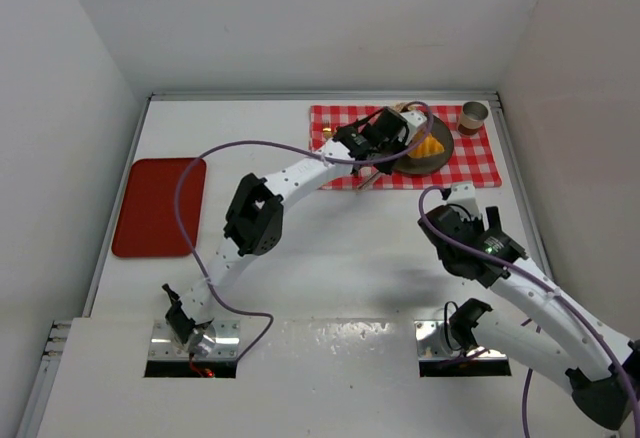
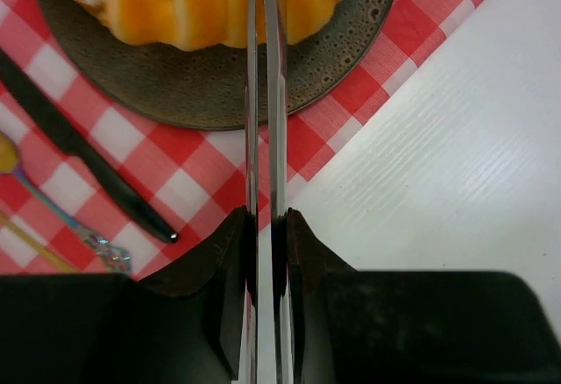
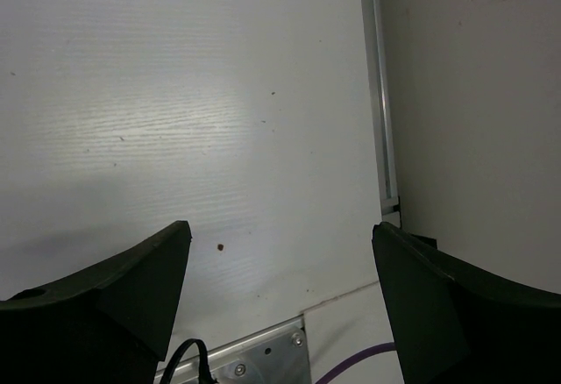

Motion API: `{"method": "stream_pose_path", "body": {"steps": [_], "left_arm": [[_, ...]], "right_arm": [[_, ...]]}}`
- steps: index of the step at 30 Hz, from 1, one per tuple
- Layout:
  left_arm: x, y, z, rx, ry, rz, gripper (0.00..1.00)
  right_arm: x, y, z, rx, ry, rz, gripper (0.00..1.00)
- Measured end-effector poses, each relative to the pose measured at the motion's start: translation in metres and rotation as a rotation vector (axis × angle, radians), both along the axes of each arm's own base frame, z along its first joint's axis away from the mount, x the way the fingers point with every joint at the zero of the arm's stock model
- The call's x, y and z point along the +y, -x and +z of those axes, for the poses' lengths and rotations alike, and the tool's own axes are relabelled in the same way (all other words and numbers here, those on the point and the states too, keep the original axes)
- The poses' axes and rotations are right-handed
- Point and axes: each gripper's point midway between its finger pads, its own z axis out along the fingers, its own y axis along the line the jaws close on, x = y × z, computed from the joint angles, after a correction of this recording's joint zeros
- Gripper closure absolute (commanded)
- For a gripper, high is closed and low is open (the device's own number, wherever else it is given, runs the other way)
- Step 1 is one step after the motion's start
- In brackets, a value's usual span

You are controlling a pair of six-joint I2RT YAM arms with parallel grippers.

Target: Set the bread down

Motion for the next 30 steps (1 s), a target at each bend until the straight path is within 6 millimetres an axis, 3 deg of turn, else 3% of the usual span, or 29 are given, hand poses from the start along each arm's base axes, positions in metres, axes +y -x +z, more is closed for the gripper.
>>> {"method": "stream_pose_path", "body": {"steps": [4,14,20,26,28,30], "left_arm": [[-0.011,0.008,-0.025,0.03,-0.015,0.002,1.0],[-0.022,0.014,-0.023,0.008,-0.003,0.038,1.0],[-0.018,0.026,-0.046,0.073,-0.02,0.079,1.0],[-0.019,0.028,-0.046,0.097,0.005,0.107,1.0],[-0.02,0.028,-0.044,0.099,0.009,0.109,0.94],[-0.021,0.027,-0.042,0.1,0.017,0.112,0.76]], "right_arm": [[-0.001,-0.001,0.002,-0.011,0.003,0.005,0.16],[-0.002,-0.002,0.005,-0.023,0.001,0.005,0.15],[-0.002,-0.001,0.006,-0.032,-0.005,0.006,0.15],[-0.002,-0.001,0.007,-0.037,-0.009,0.006,0.15],[-0.002,-0.001,0.006,-0.036,-0.009,0.006,0.15],[-0.002,-0.001,0.007,-0.036,-0.011,0.005,0.14]]}}
